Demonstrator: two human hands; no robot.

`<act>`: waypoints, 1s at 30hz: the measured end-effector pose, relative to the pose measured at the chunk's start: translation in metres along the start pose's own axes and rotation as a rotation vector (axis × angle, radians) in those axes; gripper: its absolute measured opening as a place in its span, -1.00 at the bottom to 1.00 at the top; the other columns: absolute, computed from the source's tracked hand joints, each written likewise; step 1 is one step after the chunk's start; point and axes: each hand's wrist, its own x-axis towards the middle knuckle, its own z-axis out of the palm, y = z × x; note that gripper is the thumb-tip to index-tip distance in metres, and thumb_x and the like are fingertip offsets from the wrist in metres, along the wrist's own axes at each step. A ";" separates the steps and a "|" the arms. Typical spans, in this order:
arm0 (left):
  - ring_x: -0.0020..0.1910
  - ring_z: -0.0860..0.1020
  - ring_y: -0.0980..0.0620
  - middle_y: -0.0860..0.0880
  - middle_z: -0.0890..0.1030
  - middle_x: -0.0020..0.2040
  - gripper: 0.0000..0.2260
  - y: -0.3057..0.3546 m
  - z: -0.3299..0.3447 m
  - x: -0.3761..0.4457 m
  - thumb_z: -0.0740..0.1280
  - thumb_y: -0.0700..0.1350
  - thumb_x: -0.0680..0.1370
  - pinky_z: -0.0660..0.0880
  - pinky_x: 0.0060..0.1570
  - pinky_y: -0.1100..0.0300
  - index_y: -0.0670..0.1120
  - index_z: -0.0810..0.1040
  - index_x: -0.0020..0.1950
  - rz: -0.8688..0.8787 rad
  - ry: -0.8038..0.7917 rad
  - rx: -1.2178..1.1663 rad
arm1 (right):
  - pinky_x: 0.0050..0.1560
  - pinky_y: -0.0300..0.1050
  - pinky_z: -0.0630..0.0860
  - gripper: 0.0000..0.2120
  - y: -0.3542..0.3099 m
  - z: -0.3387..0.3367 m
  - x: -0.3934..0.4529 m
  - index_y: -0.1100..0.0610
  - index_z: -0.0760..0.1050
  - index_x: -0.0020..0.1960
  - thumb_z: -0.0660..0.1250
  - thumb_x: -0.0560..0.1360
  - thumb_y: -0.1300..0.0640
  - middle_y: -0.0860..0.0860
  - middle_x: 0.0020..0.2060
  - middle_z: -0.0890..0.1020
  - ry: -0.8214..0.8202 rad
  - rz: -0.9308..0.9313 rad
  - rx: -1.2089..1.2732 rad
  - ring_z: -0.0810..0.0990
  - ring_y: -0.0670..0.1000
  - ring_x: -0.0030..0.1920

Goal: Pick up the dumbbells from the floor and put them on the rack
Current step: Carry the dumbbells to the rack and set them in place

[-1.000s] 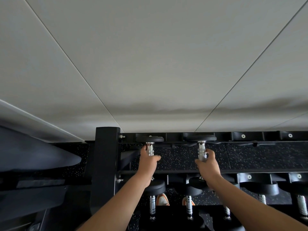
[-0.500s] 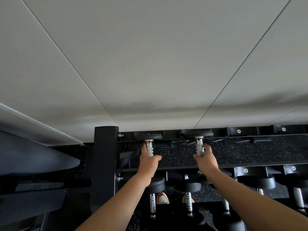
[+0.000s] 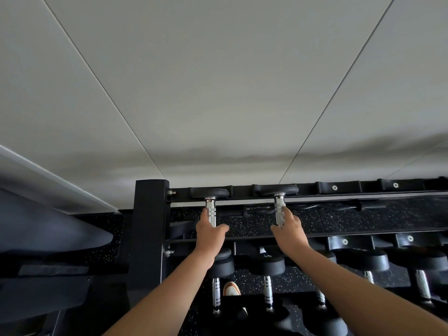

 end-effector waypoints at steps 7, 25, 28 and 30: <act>0.03 0.51 0.10 -0.05 0.44 0.21 -0.38 -0.004 0.001 -0.027 0.37 -0.19 0.42 0.45 -0.25 0.37 0.02 0.31 0.47 0.100 0.049 0.021 | 0.16 0.03 0.51 -0.42 0.001 -0.010 -0.031 -0.04 0.13 0.54 0.26 0.58 0.09 0.12 0.47 0.25 -0.018 -0.175 -0.019 0.43 0.14 0.31; 0.43 0.32 -0.07 -0.14 0.40 0.44 -0.43 -0.140 -0.050 -0.224 0.35 0.05 0.53 0.27 0.40 -0.06 -0.14 0.31 0.48 0.218 0.508 0.530 | 0.47 0.14 0.16 -0.37 0.039 0.036 -0.150 0.05 0.11 0.55 0.14 0.59 -0.20 0.09 0.49 0.28 -0.229 -0.851 -0.506 0.21 0.14 0.47; 0.41 0.35 -0.08 -0.12 0.42 0.43 -0.44 -0.177 -0.065 -0.260 0.31 0.08 0.53 0.27 0.38 -0.10 -0.12 0.32 0.47 0.142 0.551 0.608 | 0.48 0.14 0.12 -0.36 0.046 0.063 -0.171 0.05 0.09 0.56 0.13 0.59 -0.21 0.11 0.50 0.27 -0.285 -0.908 -0.599 0.19 0.15 0.49; 0.40 0.35 -0.09 -0.10 0.43 0.42 -0.45 -0.208 -0.078 -0.290 0.30 0.09 0.53 0.25 0.38 -0.13 -0.09 0.33 0.46 0.055 0.610 0.631 | 0.48 0.14 0.14 -0.36 0.048 0.087 -0.193 0.06 0.11 0.56 0.14 0.59 -0.20 0.12 0.50 0.28 -0.334 -0.991 -0.654 0.20 0.16 0.48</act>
